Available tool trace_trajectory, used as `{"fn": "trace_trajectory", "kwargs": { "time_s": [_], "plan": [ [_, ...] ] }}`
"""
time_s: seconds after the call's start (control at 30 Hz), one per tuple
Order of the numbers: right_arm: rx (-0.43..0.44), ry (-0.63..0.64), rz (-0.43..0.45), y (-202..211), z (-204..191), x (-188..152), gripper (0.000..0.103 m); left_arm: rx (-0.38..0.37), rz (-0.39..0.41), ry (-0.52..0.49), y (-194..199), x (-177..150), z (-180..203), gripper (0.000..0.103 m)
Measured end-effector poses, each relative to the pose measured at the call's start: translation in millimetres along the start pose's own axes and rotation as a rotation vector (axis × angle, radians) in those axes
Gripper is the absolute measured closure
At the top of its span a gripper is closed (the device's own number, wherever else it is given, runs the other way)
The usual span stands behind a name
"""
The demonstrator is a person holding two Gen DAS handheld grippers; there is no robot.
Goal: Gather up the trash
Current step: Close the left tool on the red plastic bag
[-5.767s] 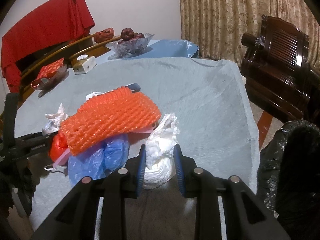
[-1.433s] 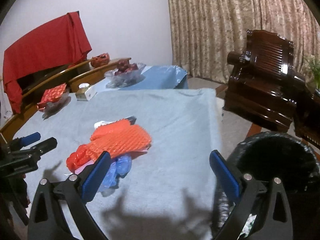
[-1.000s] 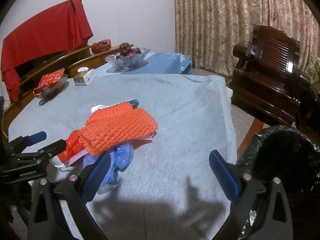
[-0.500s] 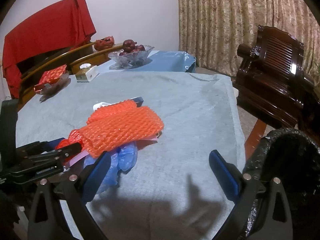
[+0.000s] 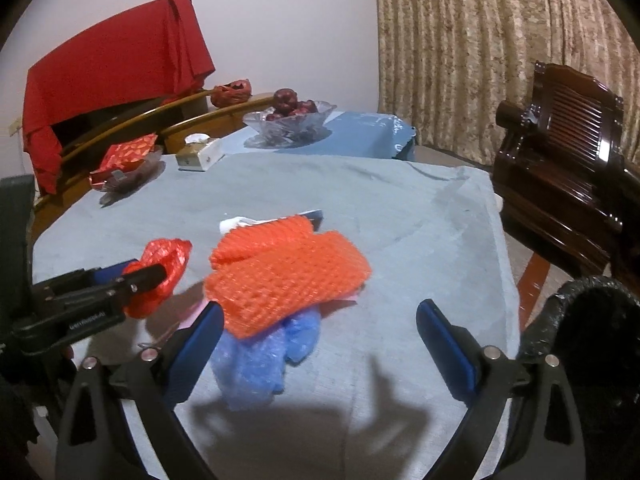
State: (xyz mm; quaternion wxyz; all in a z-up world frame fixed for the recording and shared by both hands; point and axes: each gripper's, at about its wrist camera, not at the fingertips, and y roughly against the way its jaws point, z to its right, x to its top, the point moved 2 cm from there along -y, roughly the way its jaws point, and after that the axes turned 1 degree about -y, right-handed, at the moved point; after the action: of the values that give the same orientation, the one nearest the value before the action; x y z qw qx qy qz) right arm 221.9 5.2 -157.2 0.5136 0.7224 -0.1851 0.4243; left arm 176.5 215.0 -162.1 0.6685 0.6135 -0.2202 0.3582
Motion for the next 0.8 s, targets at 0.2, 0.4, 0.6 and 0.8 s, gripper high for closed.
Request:
{"fn": "trace_trajectory", "kwargs": {
  "time_s": [0.2,0.4,0.6,0.8],
  "plan": [
    [0.01,0.008,-0.026,-11,-9,0,0.017,0.014,0.007,0.006,2,5,-5,0.059],
    [0.0,0.018,-0.054,-15,-8,-4,0.025,0.008,-0.003,-0.004,-1,3,-1,0.059],
    [-0.092,-0.011,-0.074,-13,17,-5,0.025,0.002,-0.007,-0.004,-3,3,0,0.059],
    [-0.136,-0.042,-0.076,-8,37,-6,0.025,0.005,-0.007,-0.006,-5,4,3,0.059]
  ]
}}
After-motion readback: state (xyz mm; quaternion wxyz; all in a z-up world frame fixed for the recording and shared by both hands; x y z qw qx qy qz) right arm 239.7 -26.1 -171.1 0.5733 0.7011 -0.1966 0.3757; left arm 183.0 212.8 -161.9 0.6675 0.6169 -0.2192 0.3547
